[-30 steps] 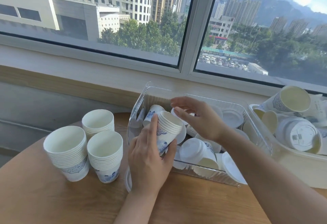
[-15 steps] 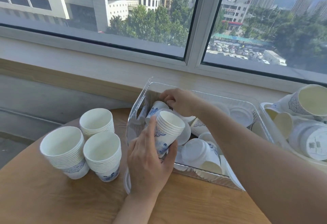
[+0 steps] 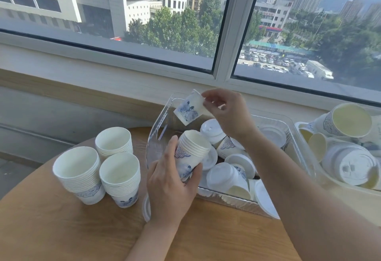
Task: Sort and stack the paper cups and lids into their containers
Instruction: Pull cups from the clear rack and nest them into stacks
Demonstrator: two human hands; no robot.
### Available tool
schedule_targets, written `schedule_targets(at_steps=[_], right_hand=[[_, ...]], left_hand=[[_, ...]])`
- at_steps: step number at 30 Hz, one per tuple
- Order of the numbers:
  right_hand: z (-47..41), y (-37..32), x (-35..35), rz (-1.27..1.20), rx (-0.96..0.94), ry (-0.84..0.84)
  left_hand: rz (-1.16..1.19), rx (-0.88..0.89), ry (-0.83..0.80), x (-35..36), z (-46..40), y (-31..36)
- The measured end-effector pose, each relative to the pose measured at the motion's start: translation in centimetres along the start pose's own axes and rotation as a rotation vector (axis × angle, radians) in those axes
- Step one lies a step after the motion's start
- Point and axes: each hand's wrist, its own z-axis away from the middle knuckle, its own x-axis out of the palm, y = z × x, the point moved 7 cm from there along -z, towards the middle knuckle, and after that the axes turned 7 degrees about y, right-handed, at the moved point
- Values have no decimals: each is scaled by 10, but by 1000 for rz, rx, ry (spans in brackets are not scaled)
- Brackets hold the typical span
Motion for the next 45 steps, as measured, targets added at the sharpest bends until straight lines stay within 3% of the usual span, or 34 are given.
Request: schedule_targets(at_steps=[4,9,12,19,25,30,39,45], right_hand=[[38,-31,-44,-64,-69,147],[79,-53,-76,13,-165,158],[97,-56,-87,18,-169,74],[164,-44,-85,-94,7,-157],[208,-29,-77,-143,217,-169],[226,-27,-77,-185,270,-81],[230,6,-91,286,59,72],[223,20,-71,590,-50,-85]], left_hand=[[70,-56,5,-8,-8,7],[148,-52,-17,-24,0,18],[215,-36,-37,-35,16,26],[208,42,-32,-64,49,58],[272,62,-116,-64,84,58],[288,104,-179,-56,90,51],[303,-81,-147,-54,80,35],[280,-129,-168,-56,82,28]])
